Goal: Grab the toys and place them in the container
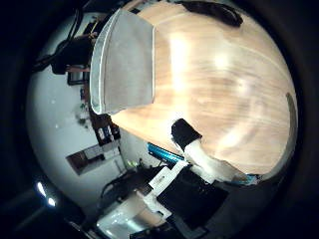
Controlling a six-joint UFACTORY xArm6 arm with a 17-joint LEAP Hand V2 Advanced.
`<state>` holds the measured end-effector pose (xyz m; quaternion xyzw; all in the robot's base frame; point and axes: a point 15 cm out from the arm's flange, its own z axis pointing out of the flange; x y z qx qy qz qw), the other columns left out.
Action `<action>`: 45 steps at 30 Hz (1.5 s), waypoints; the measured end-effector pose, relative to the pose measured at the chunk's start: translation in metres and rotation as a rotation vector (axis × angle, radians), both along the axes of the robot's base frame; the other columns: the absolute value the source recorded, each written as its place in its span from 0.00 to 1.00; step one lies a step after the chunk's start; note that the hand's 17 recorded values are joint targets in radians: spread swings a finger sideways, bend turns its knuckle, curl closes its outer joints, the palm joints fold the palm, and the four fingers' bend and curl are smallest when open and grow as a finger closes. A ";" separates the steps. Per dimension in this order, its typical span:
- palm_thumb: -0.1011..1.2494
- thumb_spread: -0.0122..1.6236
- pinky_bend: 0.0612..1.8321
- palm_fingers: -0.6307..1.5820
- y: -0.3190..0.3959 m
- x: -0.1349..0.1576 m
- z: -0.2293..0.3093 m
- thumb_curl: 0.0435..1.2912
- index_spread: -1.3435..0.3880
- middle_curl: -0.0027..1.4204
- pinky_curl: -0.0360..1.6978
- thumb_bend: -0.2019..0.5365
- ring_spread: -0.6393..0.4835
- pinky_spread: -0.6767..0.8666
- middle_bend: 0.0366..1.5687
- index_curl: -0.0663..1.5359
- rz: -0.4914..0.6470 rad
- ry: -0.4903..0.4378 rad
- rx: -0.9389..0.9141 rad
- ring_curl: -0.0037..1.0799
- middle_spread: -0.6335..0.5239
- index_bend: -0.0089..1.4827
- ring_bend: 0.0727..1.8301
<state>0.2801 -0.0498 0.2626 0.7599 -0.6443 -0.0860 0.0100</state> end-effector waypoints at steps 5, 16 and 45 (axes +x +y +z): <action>0.37 0.59 0.10 0.44 0.001 0.000 0.001 0.20 0.52 0.26 0.17 0.23 0.54 0.70 0.17 0.22 0.003 -0.004 -0.001 0.21 0.46 0.11 0.20; 0.37 0.59 0.10 0.44 0.003 0.001 0.003 0.20 0.52 0.26 0.18 0.23 0.54 0.69 0.17 0.22 0.012 -0.010 -0.002 0.21 0.45 0.12 0.20; 0.40 0.59 0.18 0.45 -0.009 0.205 0.051 0.21 0.51 0.25 0.19 0.23 0.46 0.68 0.16 0.21 -0.003 -0.149 -0.025 0.22 0.39 0.12 0.29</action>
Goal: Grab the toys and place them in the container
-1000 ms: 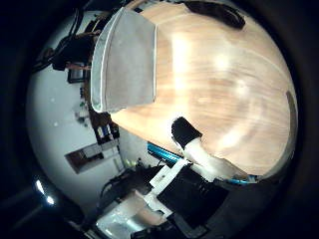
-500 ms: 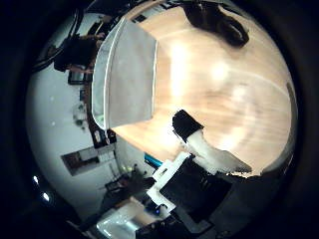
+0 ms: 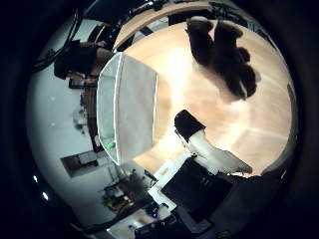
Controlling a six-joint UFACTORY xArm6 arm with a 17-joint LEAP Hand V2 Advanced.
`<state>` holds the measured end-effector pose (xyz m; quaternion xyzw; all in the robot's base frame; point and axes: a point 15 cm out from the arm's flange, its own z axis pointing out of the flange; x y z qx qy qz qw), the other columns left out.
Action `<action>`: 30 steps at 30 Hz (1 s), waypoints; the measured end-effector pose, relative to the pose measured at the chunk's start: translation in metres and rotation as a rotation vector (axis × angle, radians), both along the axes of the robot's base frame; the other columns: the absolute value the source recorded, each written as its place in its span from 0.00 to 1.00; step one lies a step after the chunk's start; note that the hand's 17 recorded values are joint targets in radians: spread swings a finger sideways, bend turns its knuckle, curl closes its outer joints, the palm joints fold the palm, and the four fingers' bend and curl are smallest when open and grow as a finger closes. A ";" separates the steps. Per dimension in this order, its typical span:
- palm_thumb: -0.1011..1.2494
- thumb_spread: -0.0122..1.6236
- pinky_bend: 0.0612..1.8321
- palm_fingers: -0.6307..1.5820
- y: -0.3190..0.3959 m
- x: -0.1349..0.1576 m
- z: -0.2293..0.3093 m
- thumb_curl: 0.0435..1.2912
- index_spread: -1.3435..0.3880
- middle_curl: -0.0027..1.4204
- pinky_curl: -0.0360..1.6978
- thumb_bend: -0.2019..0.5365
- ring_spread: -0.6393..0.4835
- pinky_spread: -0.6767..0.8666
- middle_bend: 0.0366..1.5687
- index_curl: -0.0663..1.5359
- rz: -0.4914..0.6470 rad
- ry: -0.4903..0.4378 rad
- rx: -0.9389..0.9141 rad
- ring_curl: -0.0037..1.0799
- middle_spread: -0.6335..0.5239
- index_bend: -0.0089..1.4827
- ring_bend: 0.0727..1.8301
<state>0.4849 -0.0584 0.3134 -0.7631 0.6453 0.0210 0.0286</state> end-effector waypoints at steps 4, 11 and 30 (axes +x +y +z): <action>0.40 0.58 0.19 0.45 0.002 0.026 -0.007 0.21 0.51 0.26 0.19 0.23 0.46 0.67 0.16 0.21 -0.009 0.007 0.000 0.22 0.39 0.12 0.29; 0.41 0.59 0.20 0.45 -0.001 0.059 -0.035 0.21 0.51 0.26 0.18 0.23 0.46 0.67 0.15 0.22 -0.015 0.057 0.004 0.22 0.40 0.12 0.29; 0.42 0.58 0.21 0.43 -0.002 0.067 -0.133 0.21 0.52 0.26 0.18 0.23 0.47 0.66 0.15 0.22 -0.009 0.224 0.017 0.21 0.43 0.11 0.29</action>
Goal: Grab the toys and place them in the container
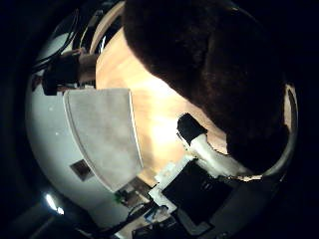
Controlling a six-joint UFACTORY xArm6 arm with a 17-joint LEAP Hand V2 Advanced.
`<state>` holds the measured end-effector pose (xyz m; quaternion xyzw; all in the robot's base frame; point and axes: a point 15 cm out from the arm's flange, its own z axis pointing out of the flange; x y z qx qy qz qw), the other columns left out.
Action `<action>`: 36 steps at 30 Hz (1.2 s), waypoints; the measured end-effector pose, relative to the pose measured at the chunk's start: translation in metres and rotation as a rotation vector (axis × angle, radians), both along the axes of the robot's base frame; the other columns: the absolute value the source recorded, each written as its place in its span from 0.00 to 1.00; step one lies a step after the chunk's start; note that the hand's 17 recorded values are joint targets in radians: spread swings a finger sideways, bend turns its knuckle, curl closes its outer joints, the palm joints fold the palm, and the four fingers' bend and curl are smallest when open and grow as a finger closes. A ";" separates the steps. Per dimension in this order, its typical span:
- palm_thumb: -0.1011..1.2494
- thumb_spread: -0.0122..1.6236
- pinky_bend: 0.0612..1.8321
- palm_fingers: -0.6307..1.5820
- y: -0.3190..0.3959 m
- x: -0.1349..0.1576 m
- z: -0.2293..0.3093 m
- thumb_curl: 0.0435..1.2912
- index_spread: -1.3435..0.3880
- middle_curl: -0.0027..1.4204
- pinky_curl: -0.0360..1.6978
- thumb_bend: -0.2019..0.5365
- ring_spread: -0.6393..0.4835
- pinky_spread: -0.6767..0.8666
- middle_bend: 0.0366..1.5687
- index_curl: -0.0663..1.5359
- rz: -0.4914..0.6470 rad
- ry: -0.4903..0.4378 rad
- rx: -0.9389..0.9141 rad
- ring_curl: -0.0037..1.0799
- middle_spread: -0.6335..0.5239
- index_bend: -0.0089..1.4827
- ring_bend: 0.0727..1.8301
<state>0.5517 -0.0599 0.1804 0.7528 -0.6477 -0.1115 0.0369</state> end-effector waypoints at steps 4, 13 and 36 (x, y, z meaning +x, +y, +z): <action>0.43 0.58 0.23 0.42 0.000 0.000 -0.016 0.21 0.53 0.26 0.18 0.23 0.47 0.66 0.14 0.21 0.000 0.018 0.002 0.21 0.43 0.11 0.29; 0.45 0.57 0.31 0.44 0.005 -0.002 -0.041 0.21 0.53 0.26 0.19 0.25 0.44 0.62 0.15 0.20 0.007 0.054 0.006 0.23 0.43 0.09 0.33; 0.81 0.59 0.60 0.86 0.002 -0.007 -0.038 0.27 0.46 0.41 0.29 0.26 0.28 0.13 0.49 0.28 0.007 0.069 0.012 0.43 0.18 0.28 0.63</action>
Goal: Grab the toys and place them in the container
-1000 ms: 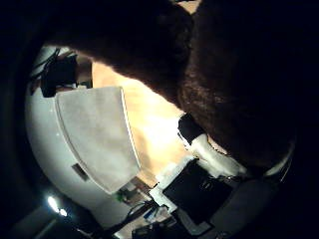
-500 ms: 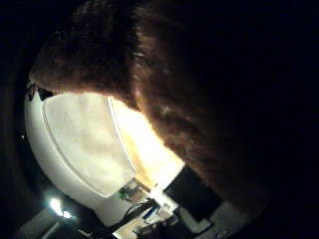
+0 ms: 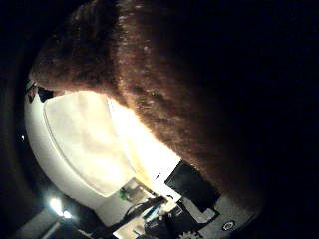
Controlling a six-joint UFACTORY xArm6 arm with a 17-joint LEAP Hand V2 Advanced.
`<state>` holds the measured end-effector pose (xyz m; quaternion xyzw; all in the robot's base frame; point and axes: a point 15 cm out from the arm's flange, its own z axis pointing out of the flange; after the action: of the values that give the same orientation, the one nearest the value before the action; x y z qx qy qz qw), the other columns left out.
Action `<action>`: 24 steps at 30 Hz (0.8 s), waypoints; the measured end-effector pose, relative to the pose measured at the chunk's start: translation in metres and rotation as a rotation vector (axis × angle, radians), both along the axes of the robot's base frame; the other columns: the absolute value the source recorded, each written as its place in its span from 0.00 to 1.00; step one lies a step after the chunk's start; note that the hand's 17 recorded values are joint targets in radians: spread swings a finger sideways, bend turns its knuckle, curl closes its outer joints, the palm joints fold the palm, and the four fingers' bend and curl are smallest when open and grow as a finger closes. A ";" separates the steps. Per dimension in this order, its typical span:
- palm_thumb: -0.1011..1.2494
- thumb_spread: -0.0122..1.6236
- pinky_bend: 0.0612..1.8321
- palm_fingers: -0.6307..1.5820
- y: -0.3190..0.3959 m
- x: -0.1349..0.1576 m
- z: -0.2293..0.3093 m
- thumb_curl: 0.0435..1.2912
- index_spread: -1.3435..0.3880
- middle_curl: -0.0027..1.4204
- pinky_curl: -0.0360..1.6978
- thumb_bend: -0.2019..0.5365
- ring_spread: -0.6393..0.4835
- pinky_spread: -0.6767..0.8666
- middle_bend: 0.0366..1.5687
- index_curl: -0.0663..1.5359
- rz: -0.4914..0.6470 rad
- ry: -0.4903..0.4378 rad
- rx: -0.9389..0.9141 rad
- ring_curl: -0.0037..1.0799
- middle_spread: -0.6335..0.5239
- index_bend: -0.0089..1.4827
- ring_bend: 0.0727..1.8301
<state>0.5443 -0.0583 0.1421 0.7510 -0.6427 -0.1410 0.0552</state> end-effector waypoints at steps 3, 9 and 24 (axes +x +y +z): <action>0.81 0.58 0.61 0.85 -0.002 -0.005 0.019 0.26 0.46 0.41 0.29 0.25 0.28 0.13 0.50 0.30 -0.002 -0.001 0.004 0.44 0.18 0.29 0.64; 0.82 0.56 0.61 0.85 -0.005 -0.009 0.063 0.26 0.45 0.41 0.30 0.24 0.29 0.13 0.51 0.32 -0.004 -0.042 -0.001 0.44 0.18 0.29 0.65; 0.82 0.56 0.62 0.84 -0.015 -0.034 0.163 0.25 0.45 0.41 0.30 0.24 0.29 0.13 0.52 0.37 -0.019 -0.138 -0.008 0.44 0.19 0.28 0.66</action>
<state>0.5107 -0.0736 0.3046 0.7525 -0.6527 -0.0867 0.0125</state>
